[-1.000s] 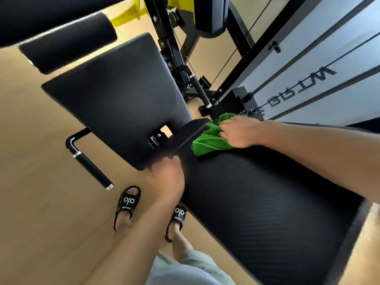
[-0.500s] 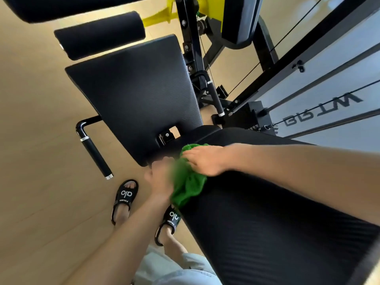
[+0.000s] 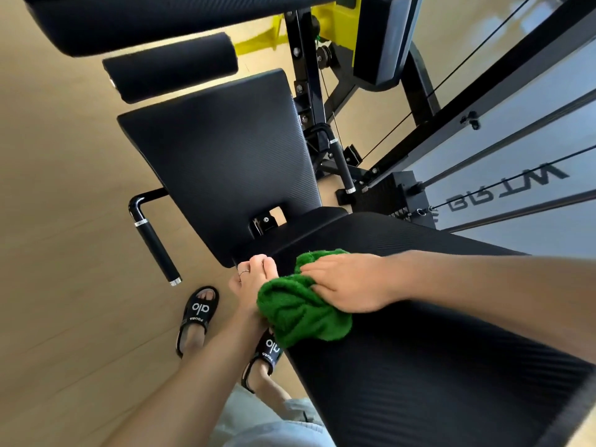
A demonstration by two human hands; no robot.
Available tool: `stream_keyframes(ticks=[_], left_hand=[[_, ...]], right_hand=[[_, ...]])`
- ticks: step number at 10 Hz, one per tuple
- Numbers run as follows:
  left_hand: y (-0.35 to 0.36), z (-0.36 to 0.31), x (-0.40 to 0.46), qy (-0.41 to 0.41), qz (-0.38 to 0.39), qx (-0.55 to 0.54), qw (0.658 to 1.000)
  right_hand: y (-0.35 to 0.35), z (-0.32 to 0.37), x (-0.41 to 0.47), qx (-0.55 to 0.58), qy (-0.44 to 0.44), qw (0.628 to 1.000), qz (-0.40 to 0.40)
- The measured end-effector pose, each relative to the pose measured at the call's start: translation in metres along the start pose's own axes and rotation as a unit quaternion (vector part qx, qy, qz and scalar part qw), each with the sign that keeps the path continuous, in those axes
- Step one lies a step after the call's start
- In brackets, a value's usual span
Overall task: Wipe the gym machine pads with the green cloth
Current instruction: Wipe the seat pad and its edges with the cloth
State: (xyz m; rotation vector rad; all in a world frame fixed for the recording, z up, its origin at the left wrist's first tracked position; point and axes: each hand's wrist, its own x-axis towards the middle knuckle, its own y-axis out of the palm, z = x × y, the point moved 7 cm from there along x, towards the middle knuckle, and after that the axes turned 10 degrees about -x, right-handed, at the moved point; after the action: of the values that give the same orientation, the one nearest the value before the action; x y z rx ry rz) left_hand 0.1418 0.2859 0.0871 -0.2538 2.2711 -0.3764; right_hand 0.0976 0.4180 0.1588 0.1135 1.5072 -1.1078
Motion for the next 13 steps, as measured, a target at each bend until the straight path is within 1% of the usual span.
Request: stream_keyframes(ticks=[1,2,3,4,5,6,7,8,9,10,11,12,13], left_hand=[[0.000,0.010,0.008,-0.038,-0.012,-0.072,0.997],[0.006,0.010,0.017,0.035,0.005,0.023,0.999],[0.006,0.010,0.021,0.036,-0.004,0.037,0.999],[0.006,0.006,0.019,0.052,0.000,0.063,0.997],[0.006,0.005,0.017,0.045,0.008,0.068,0.997],[0.004,0.002,0.014,0.047,0.005,0.083,0.995],[0.004,0.002,0.013,0.039,0.017,0.088,0.995],[0.005,-0.001,0.008,0.013,0.040,0.064,0.997],[0.005,-0.002,0.006,0.000,0.041,0.047,0.998],[0.005,-0.003,0.005,-0.005,0.036,0.033,0.999],[0.006,-0.004,0.005,-0.004,0.040,0.035,0.999],[0.007,-0.001,0.008,-0.005,0.037,0.045,0.998],[0.006,0.000,0.009,-0.009,0.036,0.052,0.998]], right_hand=[[-0.009,-0.001,0.040,0.024,0.000,1.000,-0.005],[-0.012,-0.018,0.099,0.035,0.022,0.999,0.010],[-0.006,-0.037,0.112,0.012,0.060,0.998,0.022],[0.000,-0.115,0.088,-0.012,0.144,0.989,0.043],[0.005,-0.150,0.064,-0.022,0.176,0.983,0.042],[0.009,-0.144,0.051,-0.020,0.196,0.980,0.034],[0.002,-0.117,0.031,0.064,0.190,0.980,-0.007],[0.002,-0.073,-0.026,0.048,0.114,0.992,-0.034],[0.008,-0.058,-0.061,0.073,0.086,0.993,-0.022],[0.008,-0.074,-0.055,0.062,0.109,0.992,-0.007],[0.003,-0.099,-0.020,0.033,0.139,0.990,0.016],[0.007,-0.131,0.024,-0.014,0.195,0.980,0.033],[0.014,-0.138,0.026,0.061,0.234,0.970,0.017]])
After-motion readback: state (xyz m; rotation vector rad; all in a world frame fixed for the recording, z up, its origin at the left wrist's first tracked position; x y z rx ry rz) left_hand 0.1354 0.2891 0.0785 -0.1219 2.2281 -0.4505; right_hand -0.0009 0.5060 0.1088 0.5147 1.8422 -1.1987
